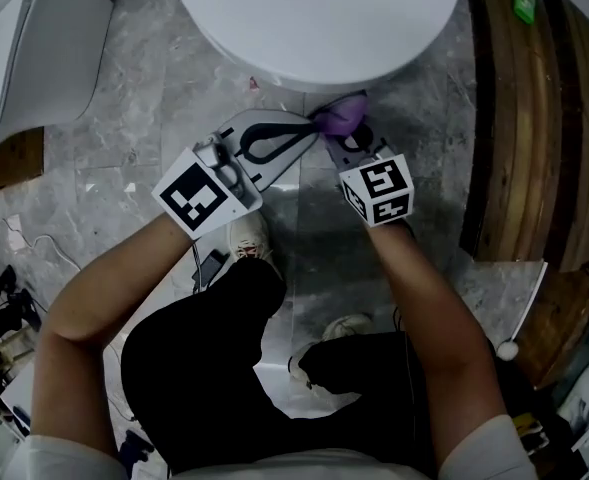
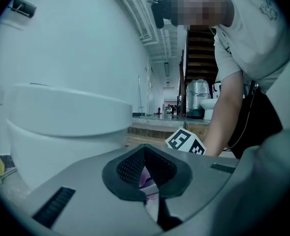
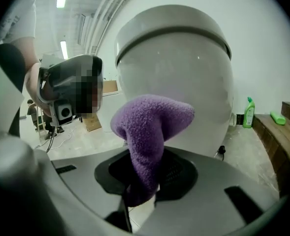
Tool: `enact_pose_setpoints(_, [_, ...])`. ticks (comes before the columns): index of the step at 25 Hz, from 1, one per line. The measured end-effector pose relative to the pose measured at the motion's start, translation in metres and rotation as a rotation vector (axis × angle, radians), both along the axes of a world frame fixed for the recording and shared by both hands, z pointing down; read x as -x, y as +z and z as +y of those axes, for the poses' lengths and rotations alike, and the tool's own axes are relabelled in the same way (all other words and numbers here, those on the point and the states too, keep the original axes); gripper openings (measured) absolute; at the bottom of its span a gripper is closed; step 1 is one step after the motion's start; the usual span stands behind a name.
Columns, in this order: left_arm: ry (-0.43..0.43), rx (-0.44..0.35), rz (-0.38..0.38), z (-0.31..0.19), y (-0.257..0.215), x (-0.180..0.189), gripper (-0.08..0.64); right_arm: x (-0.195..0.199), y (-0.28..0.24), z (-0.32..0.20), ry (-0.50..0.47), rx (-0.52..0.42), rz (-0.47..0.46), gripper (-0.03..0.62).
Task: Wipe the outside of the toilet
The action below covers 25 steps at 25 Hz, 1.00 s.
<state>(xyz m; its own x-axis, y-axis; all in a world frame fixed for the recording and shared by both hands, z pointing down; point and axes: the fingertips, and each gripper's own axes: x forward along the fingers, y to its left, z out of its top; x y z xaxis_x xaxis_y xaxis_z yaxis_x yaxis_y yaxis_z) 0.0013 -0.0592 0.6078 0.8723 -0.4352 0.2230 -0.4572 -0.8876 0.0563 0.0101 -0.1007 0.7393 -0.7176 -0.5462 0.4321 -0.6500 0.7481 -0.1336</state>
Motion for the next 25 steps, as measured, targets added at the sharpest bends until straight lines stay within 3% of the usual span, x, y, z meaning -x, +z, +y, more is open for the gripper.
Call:
enact_pose_setpoints(4, [-0.004, 0.045, 0.021, 0.010, -0.057, -0.008, 0.000, -0.009, -0.065, 0.024, 0.030, 0.037, -0.003, 0.092])
enact_pose_setpoints(8, [-0.026, 0.039, 0.016, 0.021, -0.141, -0.010, 0.000, -0.018, -0.152, 0.054, 0.037, 0.080, -0.007, 0.092])
enact_pose_setpoints(14, [-0.121, 0.094, 0.072, 0.030, -0.290, 0.006, -0.002, -0.021, -0.331, 0.072, -0.022, 0.053, -0.012, 0.092])
enact_pose_setpoints(25, [-0.176, 0.034, 0.108, 0.044, -0.570, 0.022, 0.000, -0.017, -0.636, 0.096, -0.013, -0.002, -0.107, 0.092])
